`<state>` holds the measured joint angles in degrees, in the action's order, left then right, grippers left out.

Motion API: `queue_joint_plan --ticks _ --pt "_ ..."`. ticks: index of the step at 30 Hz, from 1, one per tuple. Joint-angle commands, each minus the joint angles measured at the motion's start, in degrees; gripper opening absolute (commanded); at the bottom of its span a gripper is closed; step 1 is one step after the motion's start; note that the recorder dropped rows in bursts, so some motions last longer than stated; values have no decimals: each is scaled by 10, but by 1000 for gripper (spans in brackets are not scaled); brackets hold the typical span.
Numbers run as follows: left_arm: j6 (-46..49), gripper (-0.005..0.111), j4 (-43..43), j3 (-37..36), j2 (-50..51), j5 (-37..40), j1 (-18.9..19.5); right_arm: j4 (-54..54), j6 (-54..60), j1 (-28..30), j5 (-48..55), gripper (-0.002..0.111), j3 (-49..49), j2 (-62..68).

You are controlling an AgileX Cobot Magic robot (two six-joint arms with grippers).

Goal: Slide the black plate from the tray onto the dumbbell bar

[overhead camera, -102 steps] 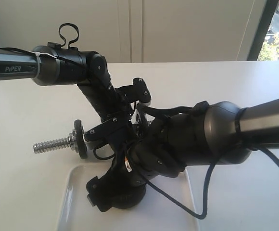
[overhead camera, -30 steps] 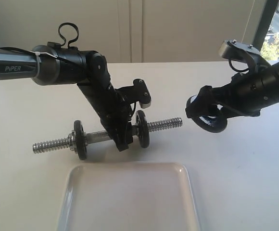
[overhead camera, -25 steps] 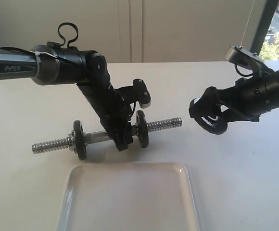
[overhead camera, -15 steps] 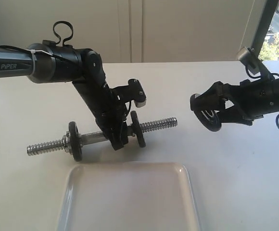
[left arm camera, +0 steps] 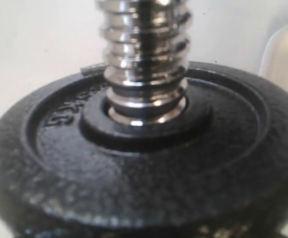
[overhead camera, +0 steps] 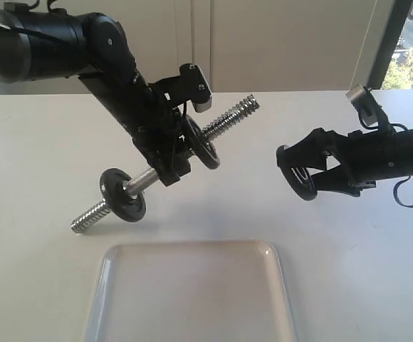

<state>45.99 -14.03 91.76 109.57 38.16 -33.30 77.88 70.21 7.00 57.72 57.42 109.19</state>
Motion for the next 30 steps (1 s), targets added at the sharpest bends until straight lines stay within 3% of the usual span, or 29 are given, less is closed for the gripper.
queue_joint_plan --ticks 1,17,30 --pt "3 0 -22 15 -30 -4 -1 43 17 5 39 0 2 -6" --pt "3 0 -14 13 1 9 -1 142 65 42 122 0 14 -13" --pt "19 0 -16 13 7 12 -1 171 54 -30 122 0 40 9"
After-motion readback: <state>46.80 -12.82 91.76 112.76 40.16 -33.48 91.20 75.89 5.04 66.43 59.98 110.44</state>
